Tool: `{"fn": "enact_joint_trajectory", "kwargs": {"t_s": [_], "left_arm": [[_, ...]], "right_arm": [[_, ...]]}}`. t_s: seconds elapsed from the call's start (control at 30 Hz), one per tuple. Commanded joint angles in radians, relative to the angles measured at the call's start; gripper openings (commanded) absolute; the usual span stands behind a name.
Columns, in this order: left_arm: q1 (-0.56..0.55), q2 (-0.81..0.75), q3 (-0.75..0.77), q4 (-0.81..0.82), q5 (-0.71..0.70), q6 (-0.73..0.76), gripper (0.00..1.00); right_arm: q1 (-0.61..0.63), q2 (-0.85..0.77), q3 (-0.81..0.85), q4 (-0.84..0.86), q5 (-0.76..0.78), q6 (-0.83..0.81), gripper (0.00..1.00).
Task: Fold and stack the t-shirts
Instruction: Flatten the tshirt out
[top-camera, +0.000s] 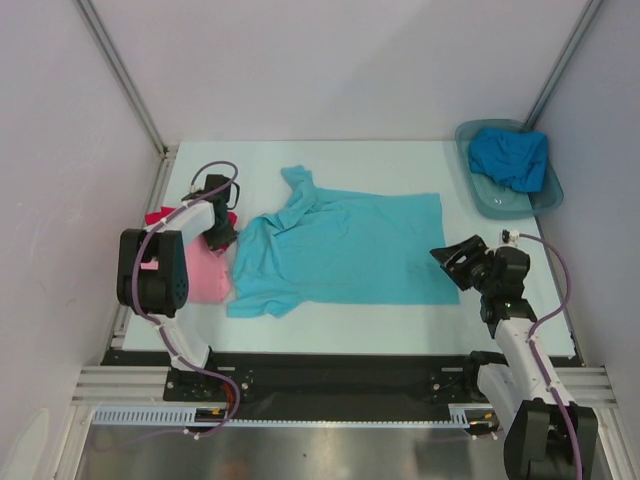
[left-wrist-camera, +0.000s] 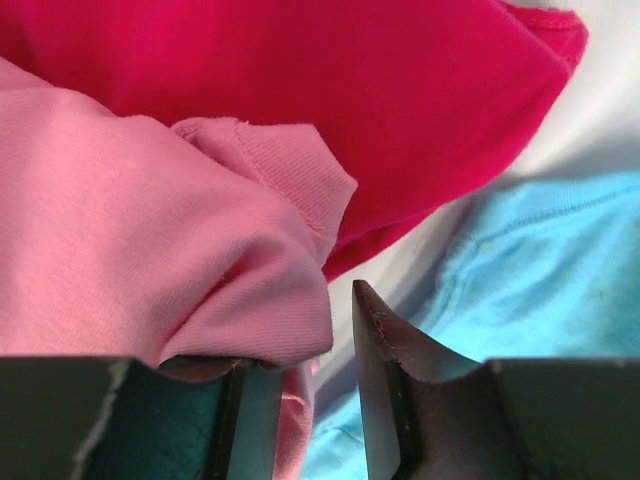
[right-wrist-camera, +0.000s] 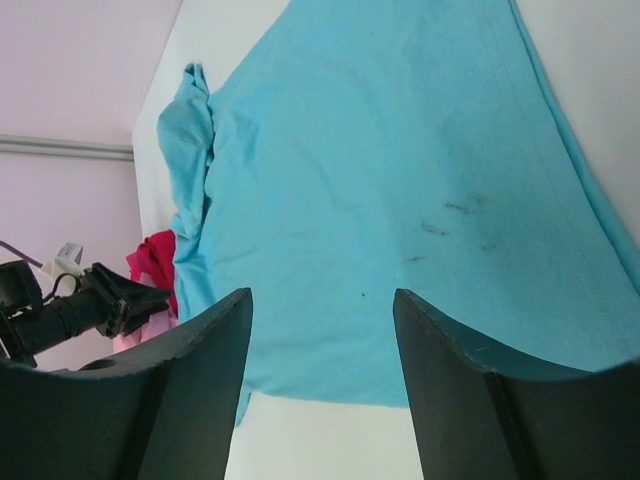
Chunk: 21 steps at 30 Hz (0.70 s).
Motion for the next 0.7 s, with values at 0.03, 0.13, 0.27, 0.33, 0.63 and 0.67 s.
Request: {"fn": "enact_joint_trajectory", "kwargs": {"t_s": [0.03,0.13,0.27,0.33,0.63,0.67], "left_arm": [[0.051,0.034,0.071,-0.047,-0.071,0.04,0.37],[0.06,0.043,0.077,-0.052,-0.078,0.043,0.37],[0.095,0.041,0.056,-0.047,-0.091,0.054,0.37],[0.111,0.026,0.044,-0.038,-0.085,0.058,0.37],[0.103,-0.032,0.051,-0.014,0.021,0.055,0.41],[0.094,-0.05,0.057,-0.003,0.027,0.061,0.43]], "right_arm": [[-0.02,-0.032,0.006,-0.001,-0.024,0.0,0.64],[-0.021,-0.03,0.011,-0.007,-0.023,-0.004,0.64],[-0.025,-0.021,0.008,-0.004,-0.023,-0.006,0.64],[-0.025,-0.015,0.003,0.002,-0.021,-0.004,0.64],[-0.003,0.008,-0.008,0.033,-0.007,0.003,0.64],[-0.002,0.009,-0.009,0.034,-0.006,0.002,0.64]]}}
